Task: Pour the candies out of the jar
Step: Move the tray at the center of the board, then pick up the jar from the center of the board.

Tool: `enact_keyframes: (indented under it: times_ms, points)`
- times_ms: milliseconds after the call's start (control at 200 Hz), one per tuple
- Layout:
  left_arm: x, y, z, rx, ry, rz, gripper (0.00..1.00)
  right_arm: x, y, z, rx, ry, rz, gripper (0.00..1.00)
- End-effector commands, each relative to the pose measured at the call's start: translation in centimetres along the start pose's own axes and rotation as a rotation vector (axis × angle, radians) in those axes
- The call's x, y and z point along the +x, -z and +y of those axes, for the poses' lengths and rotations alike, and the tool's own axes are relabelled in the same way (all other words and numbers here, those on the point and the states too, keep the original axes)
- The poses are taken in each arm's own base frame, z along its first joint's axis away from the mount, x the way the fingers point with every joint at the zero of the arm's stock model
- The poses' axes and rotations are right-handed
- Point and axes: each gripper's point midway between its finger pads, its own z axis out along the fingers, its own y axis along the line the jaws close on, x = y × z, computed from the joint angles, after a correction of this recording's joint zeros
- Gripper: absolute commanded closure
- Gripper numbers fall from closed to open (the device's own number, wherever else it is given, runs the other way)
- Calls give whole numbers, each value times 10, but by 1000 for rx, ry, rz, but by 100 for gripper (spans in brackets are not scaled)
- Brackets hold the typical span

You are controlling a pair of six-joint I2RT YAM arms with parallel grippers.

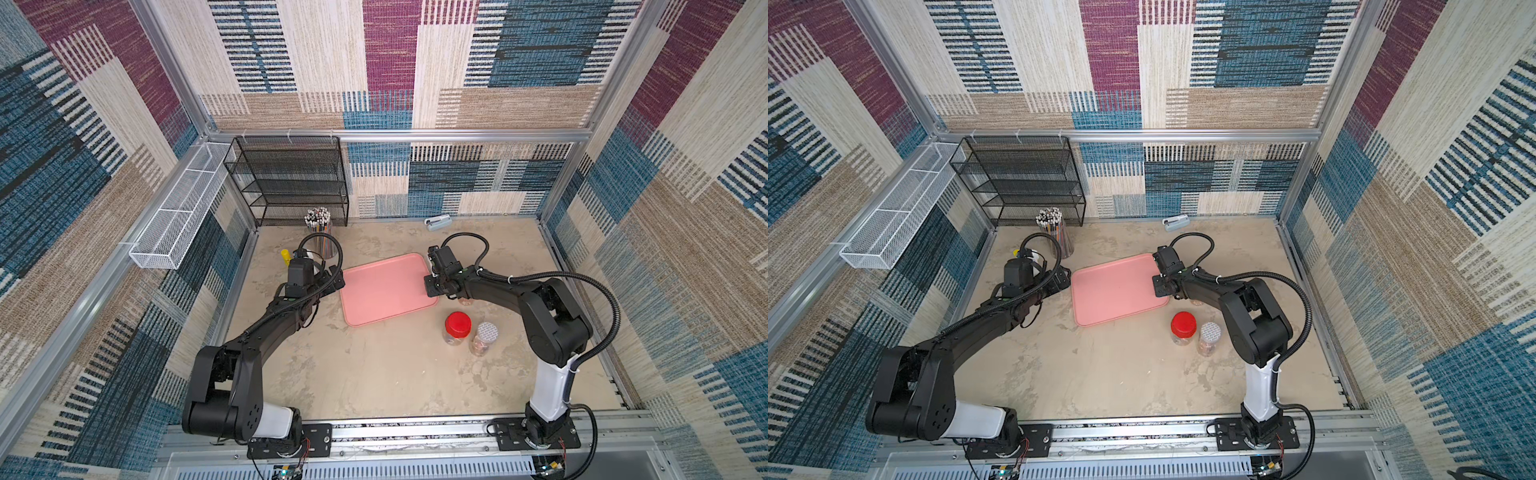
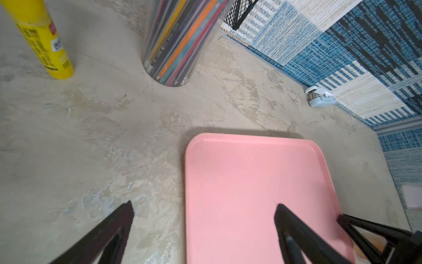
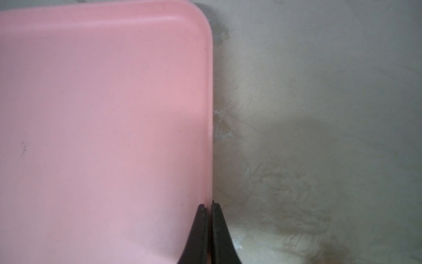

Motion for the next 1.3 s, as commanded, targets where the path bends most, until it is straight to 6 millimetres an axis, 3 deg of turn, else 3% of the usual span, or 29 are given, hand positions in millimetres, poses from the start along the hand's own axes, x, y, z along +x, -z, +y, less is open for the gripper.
enact_keyframes:
  times_ms: [0, 65, 145, 311, 481, 691, 817, 972, 1293]
  points:
    - [4, -2, -19, 78, 9, 32, 1, -14, -3, 0, 0, -13, -48, 93]
    - [8, -4, -26, 98, -1, 47, 1, -20, -1, 2, -4, -18, -60, 79]
    - [14, -5, -33, 113, -16, 63, 1, -29, 6, 3, -9, -22, -80, 68]
    - [30, -8, -56, 169, -73, 102, 1, -54, 42, 4, -24, -30, -126, 38]
    - [41, -11, -73, 195, -94, 121, 1, -62, 88, -25, 31, -44, -155, 19]
    - [41, -13, -99, 183, -207, 74, 1, -41, 124, -73, 115, -90, -120, 10]
    - [41, -15, -123, 253, -254, 82, 1, -29, 132, -87, 128, -150, -107, 9]
    - [43, -20, -142, 323, -257, 111, 1, -15, 123, -84, 98, -178, -75, 11]
    - [46, -17, -135, 300, -272, 116, 1, -7, 102, -96, 165, -193, -41, 20]
